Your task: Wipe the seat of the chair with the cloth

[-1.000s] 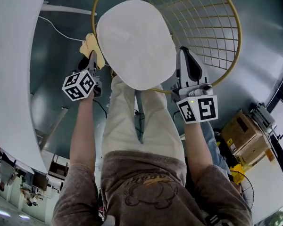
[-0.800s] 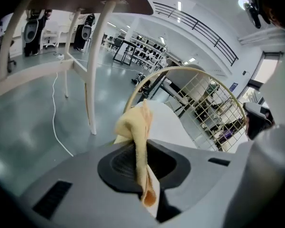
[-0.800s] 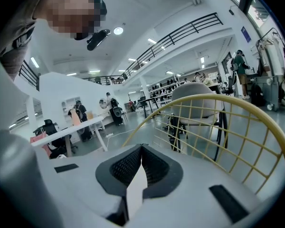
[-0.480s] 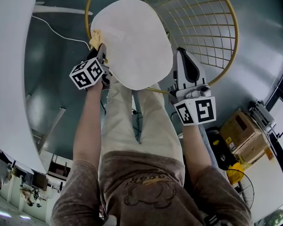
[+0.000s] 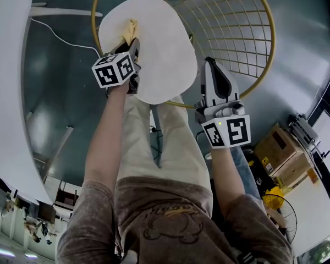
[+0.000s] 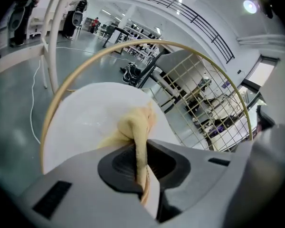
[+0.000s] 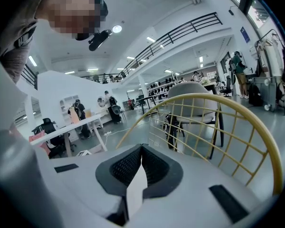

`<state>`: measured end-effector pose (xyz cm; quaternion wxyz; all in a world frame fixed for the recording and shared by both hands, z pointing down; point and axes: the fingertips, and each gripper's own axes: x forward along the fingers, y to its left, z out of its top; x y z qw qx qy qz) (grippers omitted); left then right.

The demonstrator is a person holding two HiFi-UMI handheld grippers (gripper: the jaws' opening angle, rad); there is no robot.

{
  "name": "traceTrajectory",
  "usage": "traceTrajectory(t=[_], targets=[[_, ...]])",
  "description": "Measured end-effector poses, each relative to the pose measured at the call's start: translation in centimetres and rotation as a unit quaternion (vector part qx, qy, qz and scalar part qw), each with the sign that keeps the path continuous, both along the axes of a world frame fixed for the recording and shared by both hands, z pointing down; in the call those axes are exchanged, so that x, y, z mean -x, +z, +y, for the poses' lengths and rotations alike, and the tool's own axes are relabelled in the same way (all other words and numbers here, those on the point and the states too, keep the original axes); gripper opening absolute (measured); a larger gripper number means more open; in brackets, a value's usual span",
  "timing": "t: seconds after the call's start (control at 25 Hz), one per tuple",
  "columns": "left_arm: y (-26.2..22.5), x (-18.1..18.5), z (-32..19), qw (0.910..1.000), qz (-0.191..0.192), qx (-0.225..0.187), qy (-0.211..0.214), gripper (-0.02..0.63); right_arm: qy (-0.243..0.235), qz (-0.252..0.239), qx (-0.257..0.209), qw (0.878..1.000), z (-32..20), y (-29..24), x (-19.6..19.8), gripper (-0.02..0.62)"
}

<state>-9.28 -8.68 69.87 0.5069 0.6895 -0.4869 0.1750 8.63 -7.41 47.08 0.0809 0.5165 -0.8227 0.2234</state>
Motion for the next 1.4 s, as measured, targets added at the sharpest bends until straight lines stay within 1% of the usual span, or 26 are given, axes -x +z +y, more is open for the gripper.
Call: traceTrajectory(t=[0.12, 0.2, 0.4, 0.56, 0.64, 0.8, 0.96, 1.12, 1.28, 1.4], targets=[[0.0, -3.5, 1.1, 0.9992, 0.001, -0.003, 0.039, 0.046, 0.001, 0.001, 0.0, 1.0, 1.9, -0.2, -1.1, 0.025], [0.3, -5.1, 0.9, 0.9981, -0.003, -0.002, 0.062, 0.046, 0.0, 0.002, 0.002, 1.0, 2.1, -0.3, -1.1, 0.025], [-0.1, -7.3, -0.9, 0.9969, 0.003, -0.003, 0.079, 0.046, 0.003, 0.002, 0.006, 1.0, 1.0, -1.0, -1.4, 0.025], [0.7, -8.6, -1.6, 0.9953, 0.014, -0.001, 0.095, 0.046, 0.004, 0.004, 0.009, 1.0, 0.2, -0.2, -1.2, 0.025], [0.8, -10.0, -1.5, 0.9935, 0.032, 0.005, 0.109, 0.046, 0.007, 0.005, 0.01, 1.0, 0.2, 0.0, -1.4, 0.025], [0.6, -13.7, -0.7, 0.9857, 0.066, 0.019, 0.154, 0.046, 0.011, 0.006, 0.01, 1.0, 0.3, -0.1, -1.8, 0.025], [-0.2, -16.0, -0.8, 0.9805, 0.105, 0.009, 0.166, 0.046, 0.014, 0.006, 0.01, 1.0, 0.4, -0.3, -2.2, 0.025], [-0.4, -17.6, -0.5, 0.9768, 0.119, 0.006, 0.178, 0.046, 0.015, 0.007, 0.012, 1.0, 0.7, -0.3, -2.5, 0.025], [-1.0, -19.2, 0.6, 0.9696, 0.155, 0.014, 0.189, 0.046, 0.02, 0.004, 0.016, 1.0, 1.0, -0.1, -2.8, 0.025], [-1.6, -18.5, 1.8, 0.9639, 0.181, 0.019, 0.195, 0.046, 0.019, 0.001, 0.02, 1.0, 1.4, 0.3, -2.5, 0.025]])
